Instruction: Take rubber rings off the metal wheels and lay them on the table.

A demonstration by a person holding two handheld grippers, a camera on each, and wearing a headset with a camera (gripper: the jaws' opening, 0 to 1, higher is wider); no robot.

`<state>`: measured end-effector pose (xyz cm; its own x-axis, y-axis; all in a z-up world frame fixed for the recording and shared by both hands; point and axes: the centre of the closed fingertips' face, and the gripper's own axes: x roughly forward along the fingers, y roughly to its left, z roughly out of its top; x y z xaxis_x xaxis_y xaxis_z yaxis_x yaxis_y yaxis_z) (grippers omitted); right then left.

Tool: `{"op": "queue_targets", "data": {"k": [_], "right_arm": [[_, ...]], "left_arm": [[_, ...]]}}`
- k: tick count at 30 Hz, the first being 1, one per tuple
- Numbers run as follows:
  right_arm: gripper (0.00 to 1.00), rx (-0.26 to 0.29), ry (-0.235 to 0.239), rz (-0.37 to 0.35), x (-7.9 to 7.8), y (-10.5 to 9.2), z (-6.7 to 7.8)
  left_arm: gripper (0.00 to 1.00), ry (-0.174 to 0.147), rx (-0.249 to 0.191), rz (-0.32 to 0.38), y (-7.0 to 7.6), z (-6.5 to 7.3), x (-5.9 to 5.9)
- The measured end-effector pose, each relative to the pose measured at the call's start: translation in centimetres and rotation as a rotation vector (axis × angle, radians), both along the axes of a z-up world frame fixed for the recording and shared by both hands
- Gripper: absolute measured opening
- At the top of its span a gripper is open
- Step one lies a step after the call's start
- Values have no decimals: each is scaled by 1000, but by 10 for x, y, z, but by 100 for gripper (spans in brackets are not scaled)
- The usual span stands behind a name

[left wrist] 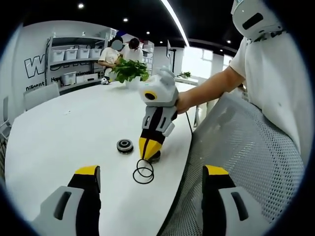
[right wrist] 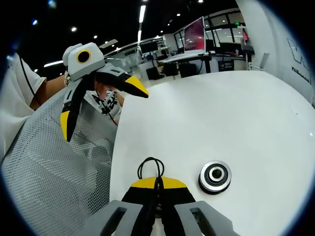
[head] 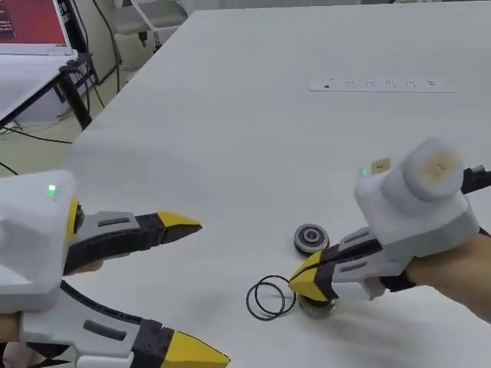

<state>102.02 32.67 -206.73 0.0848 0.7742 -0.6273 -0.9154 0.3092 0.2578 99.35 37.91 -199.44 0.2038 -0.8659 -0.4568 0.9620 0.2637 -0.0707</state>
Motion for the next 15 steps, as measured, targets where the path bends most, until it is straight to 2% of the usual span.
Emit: {"op": "queue_targets", "data": {"k": [8, 12, 15], "right_arm": [[0, -13, -10, -16, 6, -3, -2], [0, -1, 12, -37, 8, -7, -1], [0, 3, 12, -45, 8, -8, 0]], "left_arm": [[82, 6, 8, -20, -4, -3, -2], [82, -1, 7, -18, -3, -1, 0], [82, -4, 4, -13, -3, 0, 2]]}}
